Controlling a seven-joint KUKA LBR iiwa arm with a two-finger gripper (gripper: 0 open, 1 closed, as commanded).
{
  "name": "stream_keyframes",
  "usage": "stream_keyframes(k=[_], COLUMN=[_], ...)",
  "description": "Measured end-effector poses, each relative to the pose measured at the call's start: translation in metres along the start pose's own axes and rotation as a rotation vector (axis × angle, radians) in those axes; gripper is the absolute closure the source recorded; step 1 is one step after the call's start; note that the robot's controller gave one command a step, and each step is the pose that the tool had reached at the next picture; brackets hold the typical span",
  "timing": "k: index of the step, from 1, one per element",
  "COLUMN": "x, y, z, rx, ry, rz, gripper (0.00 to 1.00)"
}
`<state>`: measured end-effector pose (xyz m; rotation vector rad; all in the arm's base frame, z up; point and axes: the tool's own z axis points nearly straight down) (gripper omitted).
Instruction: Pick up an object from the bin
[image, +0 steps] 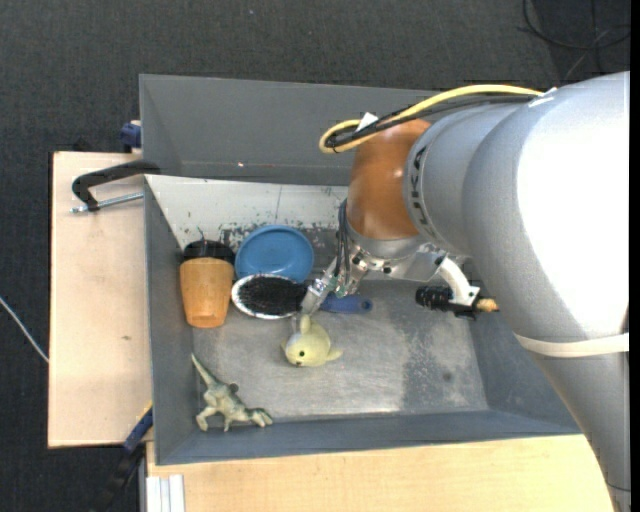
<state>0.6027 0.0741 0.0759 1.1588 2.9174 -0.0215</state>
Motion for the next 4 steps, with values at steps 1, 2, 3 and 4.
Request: stream_keyframes(k=[1,2,3,4], x=[-0.009,-0.010,-0.010,-0.010], y=[-0.013,-0.014,-0.013,-0.013], z=[0.000,-0.001,-0.011,-0.057], rx=[-0.026,-0.024,-0.013,-0.015], ry=[0.000,-0.006,0.007,0.004], rz=[-0.160,-0.164,-0.168,-0.170], gripper=[0.00,1.00,1.00,1.00])
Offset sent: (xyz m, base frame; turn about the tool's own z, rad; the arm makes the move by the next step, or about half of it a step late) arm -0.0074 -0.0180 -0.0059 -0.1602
